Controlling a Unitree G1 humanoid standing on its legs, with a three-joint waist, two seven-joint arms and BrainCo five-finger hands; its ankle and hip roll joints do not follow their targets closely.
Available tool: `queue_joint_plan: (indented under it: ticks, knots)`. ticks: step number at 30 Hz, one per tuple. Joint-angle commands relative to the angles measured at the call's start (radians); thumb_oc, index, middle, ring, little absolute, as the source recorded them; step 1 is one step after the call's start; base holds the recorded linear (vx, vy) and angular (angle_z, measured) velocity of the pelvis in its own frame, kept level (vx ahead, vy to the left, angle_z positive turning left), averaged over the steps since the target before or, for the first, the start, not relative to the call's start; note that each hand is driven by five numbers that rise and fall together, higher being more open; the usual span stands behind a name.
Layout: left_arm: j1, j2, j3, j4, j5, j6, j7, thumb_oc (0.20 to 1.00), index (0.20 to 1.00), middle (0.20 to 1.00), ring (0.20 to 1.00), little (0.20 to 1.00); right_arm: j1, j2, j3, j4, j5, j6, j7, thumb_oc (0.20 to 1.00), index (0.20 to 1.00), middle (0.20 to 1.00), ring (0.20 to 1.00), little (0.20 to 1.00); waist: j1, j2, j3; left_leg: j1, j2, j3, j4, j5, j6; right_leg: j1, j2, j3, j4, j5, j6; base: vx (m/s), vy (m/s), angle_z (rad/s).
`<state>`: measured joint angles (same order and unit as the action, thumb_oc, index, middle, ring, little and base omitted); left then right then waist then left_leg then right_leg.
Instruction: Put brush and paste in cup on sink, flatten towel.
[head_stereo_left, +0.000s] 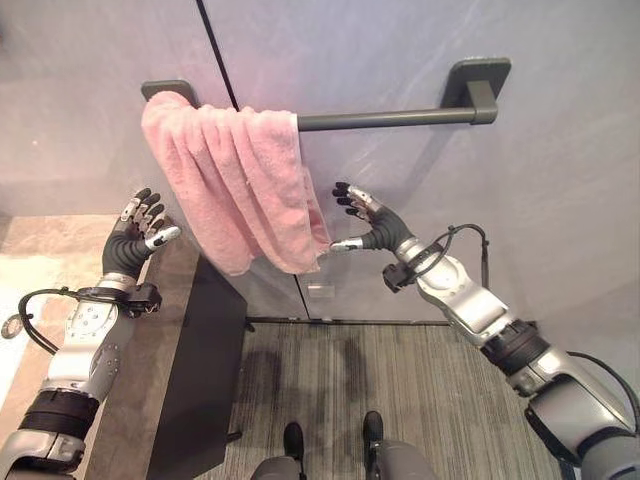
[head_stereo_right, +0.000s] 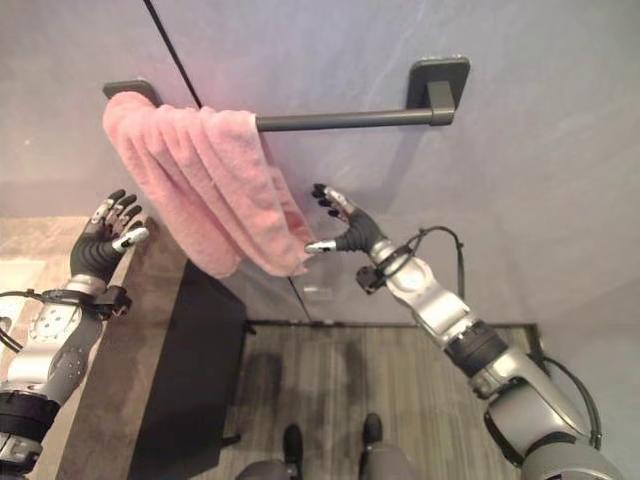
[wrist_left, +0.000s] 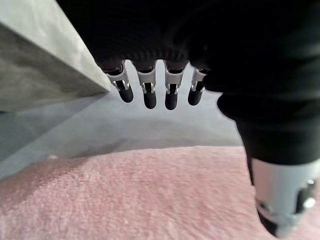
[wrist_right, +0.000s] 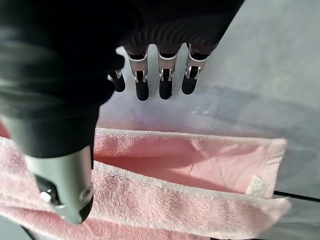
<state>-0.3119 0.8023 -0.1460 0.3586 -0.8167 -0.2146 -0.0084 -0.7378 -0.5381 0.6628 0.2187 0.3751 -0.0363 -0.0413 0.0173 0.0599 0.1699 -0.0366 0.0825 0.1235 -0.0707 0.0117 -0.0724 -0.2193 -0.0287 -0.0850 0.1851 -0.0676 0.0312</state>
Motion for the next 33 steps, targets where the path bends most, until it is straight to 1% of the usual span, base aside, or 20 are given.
queue_joint_plan:
  ticks: [1, 3, 5, 8, 18, 20, 21, 22, 23, 25, 28, 29, 31, 33]
  knots:
    - [-0.064, 0.024, -0.006, -0.001, -0.063, -0.024, -0.018, 1.000, 1.000, 1.000, 1.000, 1.000, -0.085, 0.072, 0.021, 0.000, 0.012, -0.035, -0.009, 1.000, 1.000, 1.000, 1.000, 1.000, -0.002, -0.088, -0.012, 0.043, -0.071, 0.044, 0.062, -0.051, 0.015, 0.053, -0.074, 0.113, -0.246, 0.192, 0.113, -0.03, 0.046, -0.10]
    - [-0.119, 0.025, -0.044, 0.034, -0.055, -0.021, -0.012, 1.000, 1.000, 1.000, 1.000, 1.000, -0.103, 0.098, 0.030, 0.012, 0.016, -0.033, -0.019, 1.000, 1.000, 1.000, 1.000, 1.000, -0.008, -0.094, -0.008, 0.034, -0.072, 0.052, 0.068, -0.053, 0.017, 0.039, -0.073, 0.122, -0.240, 0.196, 0.114, -0.02, 0.040, -0.13]
    - [-0.131, 0.022, -0.051, 0.037, -0.055, -0.021, -0.008, 1.000, 1.000, 1.000, 1.000, 1.000, -0.104, 0.104, 0.032, 0.013, 0.020, -0.033, -0.021, 1.000, 1.000, 1.000, 1.000, 1.000, -0.008, -0.095, -0.006, 0.032, -0.073, 0.054, 0.071, -0.055, 0.018, 0.036, -0.073, 0.124, -0.237, 0.197, 0.115, -0.01, 0.026, -0.09]
    - [-0.185, 0.027, -0.087, 0.050, -0.050, -0.018, 0.002, 1.000, 1.000, 1.000, 1.000, 1.000, -0.117, 0.117, 0.051, 0.019, 0.027, -0.029, -0.024, 1.000, 1.000, 1.000, 1.000, 1.000, -0.013, -0.099, 0.001, 0.023, -0.079, 0.059, 0.083, -0.062, 0.022, 0.027, -0.076, 0.132, -0.234, 0.201, 0.116, -0.01, 0.024, 0.00]
    - [-0.269, 0.049, -0.147, 0.063, -0.037, -0.012, 0.008, 1.000, 1.000, 1.000, 1.000, 1.000, -0.123, 0.103, 0.063, 0.018, 0.045, -0.027, -0.021, 1.000, 1.000, 1.000, 1.000, 1.000, -0.023, -0.099, 0.011, 0.009, -0.085, 0.064, 0.088, -0.063, 0.026, 0.007, -0.081, 0.142, -0.230, 0.209, 0.119, 0.00, 0.015, -0.01]
    - [-0.291, 0.042, -0.166, 0.069, -0.038, -0.010, 0.006, 0.780, 0.780, 0.780, 0.780, 0.780, -0.119, 0.100, 0.067, 0.017, 0.051, -0.028, -0.022, 1.000, 1.000, 1.000, 1.000, 1.000, -0.028, -0.097, 0.009, 0.009, -0.088, 0.067, 0.085, -0.063, 0.027, 0.005, -0.082, 0.145, -0.230, 0.210, 0.120, 0.00, 0.000, 0.00]
    - [-0.306, 0.034, -0.182, 0.071, -0.033, -0.005, 0.005, 0.592, 0.592, 0.592, 0.592, 0.592, -0.113, 0.100, 0.069, 0.013, 0.052, -0.029, -0.020, 1.000, 1.000, 1.000, 1.000, 1.000, -0.031, -0.094, 0.010, 0.010, -0.090, 0.068, 0.082, -0.063, 0.028, 0.004, -0.084, 0.147, -0.231, 0.210, 0.120, 0.03, 0.029, -0.03]
    - [-0.314, 0.031, -0.189, 0.075, -0.032, -0.004, 0.003, 0.567, 0.567, 0.567, 0.567, 0.567, -0.109, 0.100, 0.071, 0.011, 0.057, -0.029, -0.017, 1.000, 1.000, 1.000, 1.000, 1.000, -0.033, -0.091, 0.009, 0.011, -0.091, 0.068, 0.081, -0.063, 0.028, 0.003, -0.084, 0.148, -0.230, 0.211, 0.121, 0.02, 0.020, -0.04]
    - [-0.314, 0.030, -0.190, 0.075, -0.032, -0.004, 0.003, 0.567, 0.567, 0.567, 0.567, 0.567, -0.109, 0.100, 0.071, 0.011, 0.057, -0.029, -0.017, 1.000, 1.000, 1.000, 1.000, 1.000, -0.033, -0.091, 0.009, 0.011, -0.091, 0.068, 0.081, -0.063, 0.028, 0.003, -0.084, 0.148, -0.230, 0.210, 0.121, 0.01, 0.013, -0.07]
    - [-0.325, 0.019, -0.210, 0.075, -0.031, 0.000, -0.004, 0.495, 0.495, 0.495, 0.495, 0.495, -0.109, 0.097, 0.080, 0.006, 0.054, -0.028, -0.013, 1.000, 1.000, 1.000, 1.000, 1.000, -0.038, -0.088, 0.009, 0.011, -0.092, 0.066, 0.078, -0.062, 0.028, 0.001, -0.085, 0.149, -0.231, 0.210, 0.121, 0.01, 0.011, -0.11]
    - [-0.339, 0.003, -0.225, 0.082, -0.027, 0.005, -0.004, 0.454, 0.454, 0.454, 0.454, 0.454, -0.108, 0.104, 0.084, 0.010, 0.053, -0.025, -0.013, 1.000, 1.000, 1.000, 1.000, 1.000, -0.040, -0.084, 0.010, 0.012, -0.094, 0.067, 0.075, -0.061, 0.029, -0.001, -0.085, 0.151, -0.231, 0.211, 0.121, 0.00, 0.005, -0.04]
    - [-0.344, -0.013, -0.230, 0.083, -0.032, 0.005, -0.004, 0.382, 0.382, 0.382, 0.382, 0.382, -0.105, 0.109, 0.083, 0.013, 0.053, -0.024, -0.014, 1.000, 1.000, 1.000, 1.000, 1.000, -0.041, -0.081, 0.010, 0.012, -0.096, 0.068, 0.073, -0.061, 0.029, -0.002, -0.086, 0.152, -0.231, 0.211, 0.122, 0.00, 0.000, 0.00]
    - [-0.344, -0.014, -0.230, 0.083, -0.032, 0.005, -0.004, 0.382, 0.382, 0.382, 0.382, 0.382, -0.105, 0.109, 0.083, 0.013, 0.053, -0.024, -0.014, 1.000, 1.000, 1.000, 1.000, 1.000, -0.041, -0.081, 0.010, 0.012, -0.096, 0.068, 0.073, -0.061, 0.029, -0.002, -0.086, 0.152, -0.231, 0.211, 0.122, 0.00, 0.000, 0.00]
    - [-0.350, -0.039, -0.246, 0.084, -0.027, 0.005, -0.003, 0.376, 0.376, 0.376, 0.376, 0.376, -0.101, 0.117, 0.083, 0.019, 0.045, -0.023, -0.018, 1.000, 1.000, 1.000, 1.000, 1.000, -0.044, -0.077, 0.009, 0.016, -0.098, 0.069, 0.070, -0.062, 0.030, 0.000, -0.087, 0.155, -0.233, 0.211, 0.122, 0.00, 0.000, 0.00]
